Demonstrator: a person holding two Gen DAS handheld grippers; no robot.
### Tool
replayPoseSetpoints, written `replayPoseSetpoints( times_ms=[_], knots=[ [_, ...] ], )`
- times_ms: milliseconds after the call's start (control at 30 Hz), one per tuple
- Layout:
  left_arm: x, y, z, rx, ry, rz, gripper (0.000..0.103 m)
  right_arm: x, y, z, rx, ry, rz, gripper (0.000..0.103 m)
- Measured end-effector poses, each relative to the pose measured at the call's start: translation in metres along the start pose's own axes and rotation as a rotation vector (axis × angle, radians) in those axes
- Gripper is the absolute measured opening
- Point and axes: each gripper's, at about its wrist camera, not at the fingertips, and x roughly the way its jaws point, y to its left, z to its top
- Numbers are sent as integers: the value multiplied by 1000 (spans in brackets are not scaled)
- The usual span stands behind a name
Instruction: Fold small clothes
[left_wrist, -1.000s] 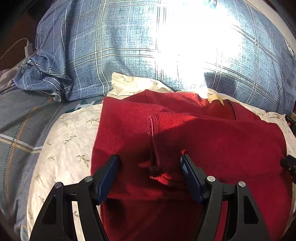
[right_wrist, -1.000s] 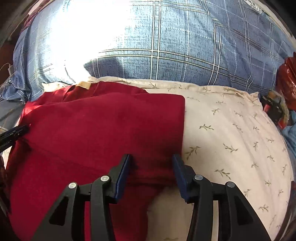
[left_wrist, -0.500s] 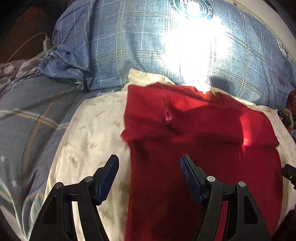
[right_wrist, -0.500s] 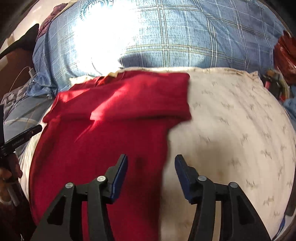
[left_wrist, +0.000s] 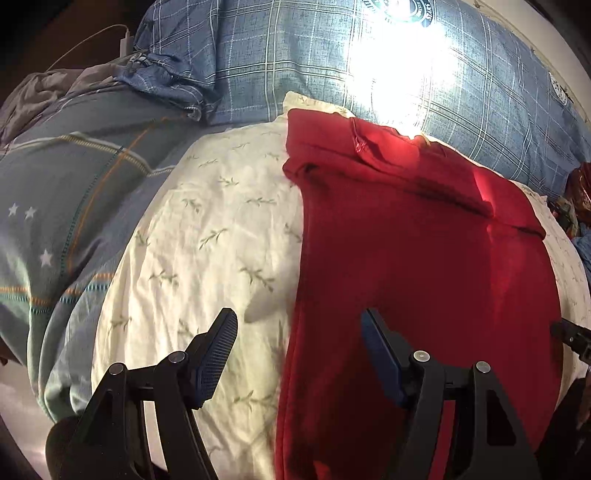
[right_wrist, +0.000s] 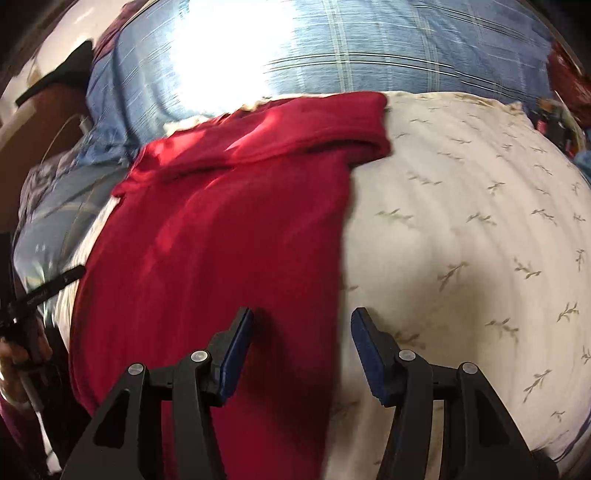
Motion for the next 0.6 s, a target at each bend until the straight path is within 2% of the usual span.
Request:
replayPoseSetpoints(
  times_ms=[200, 600],
  knots=[
    [-5, 0, -12, -9, 16, 9, 69, -5, 8, -14, -26, 17, 4, 58],
    [-7, 2, -23, -20, 40, -13, 69, -16, 10, -38, -43, 60, 36, 66]
  ],
)
